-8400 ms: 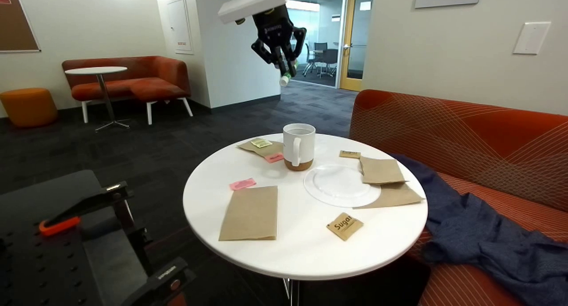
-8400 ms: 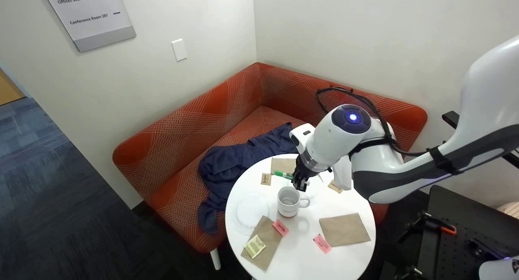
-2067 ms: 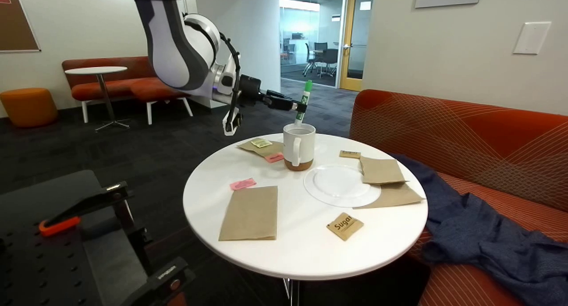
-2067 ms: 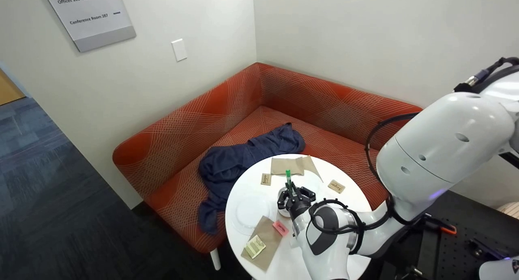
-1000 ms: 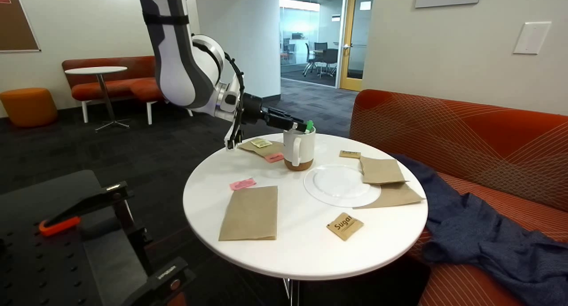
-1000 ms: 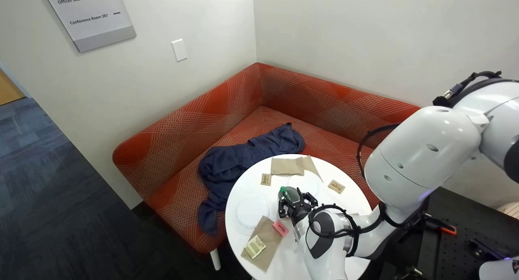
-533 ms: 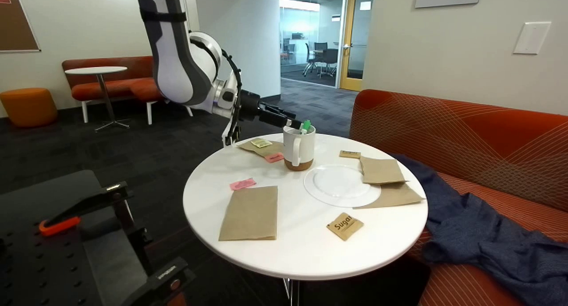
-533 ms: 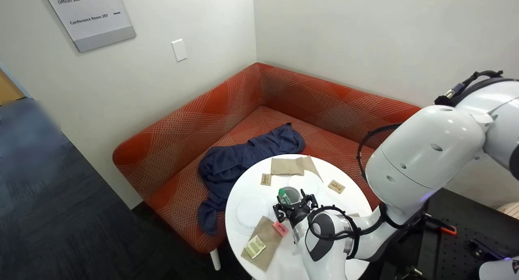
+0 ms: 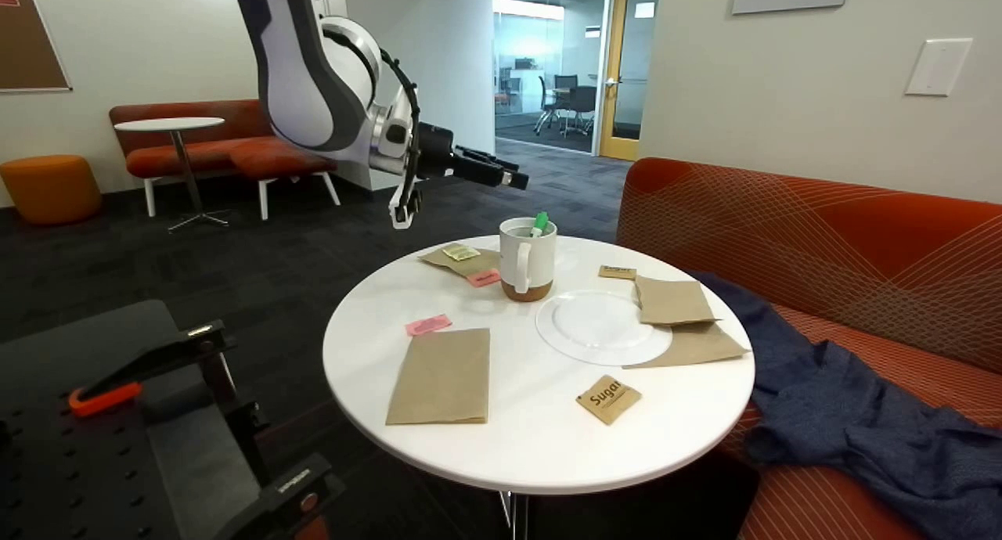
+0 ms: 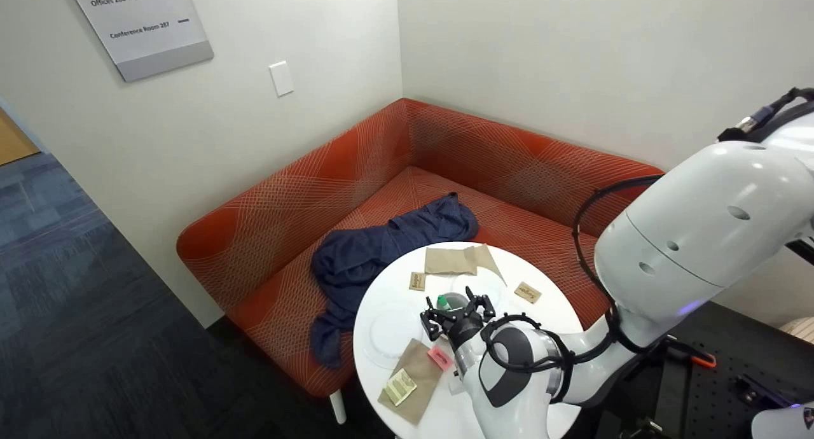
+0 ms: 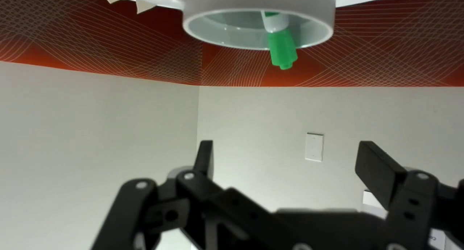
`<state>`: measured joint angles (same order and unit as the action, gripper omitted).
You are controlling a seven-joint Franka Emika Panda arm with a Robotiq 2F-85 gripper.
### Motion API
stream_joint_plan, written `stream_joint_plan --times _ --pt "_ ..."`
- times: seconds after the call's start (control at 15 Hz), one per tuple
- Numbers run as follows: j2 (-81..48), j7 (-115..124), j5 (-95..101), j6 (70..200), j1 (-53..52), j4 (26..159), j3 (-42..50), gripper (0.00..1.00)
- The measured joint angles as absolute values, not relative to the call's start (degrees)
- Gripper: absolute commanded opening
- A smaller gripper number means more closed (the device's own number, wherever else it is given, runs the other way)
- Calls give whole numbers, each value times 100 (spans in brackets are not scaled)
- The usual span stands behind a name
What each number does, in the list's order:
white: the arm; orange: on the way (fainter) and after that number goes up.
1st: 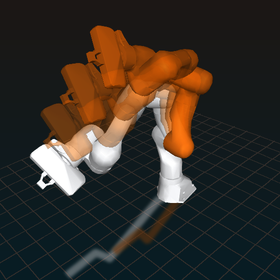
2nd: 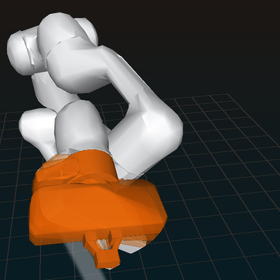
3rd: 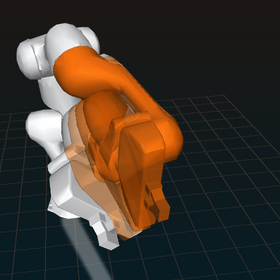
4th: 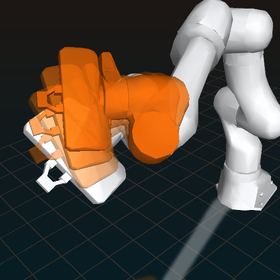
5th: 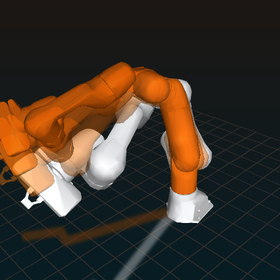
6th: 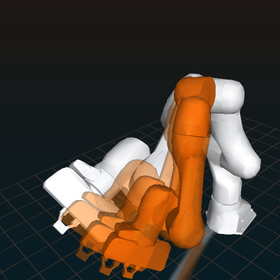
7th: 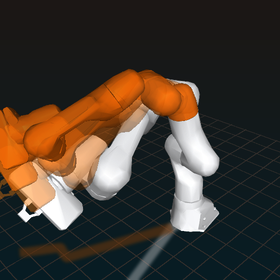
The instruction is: Put the green marker inside the white mug
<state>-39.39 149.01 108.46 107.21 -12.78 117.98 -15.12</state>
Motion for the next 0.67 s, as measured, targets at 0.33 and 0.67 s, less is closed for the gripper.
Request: stream_joint_plan --times 0.33,0.67 --pt "-3204 14862 10563 10720 -1281 12252 -1635 100" --pt "-2339 14375 10129 10749 -1281 12495 -1761 100"
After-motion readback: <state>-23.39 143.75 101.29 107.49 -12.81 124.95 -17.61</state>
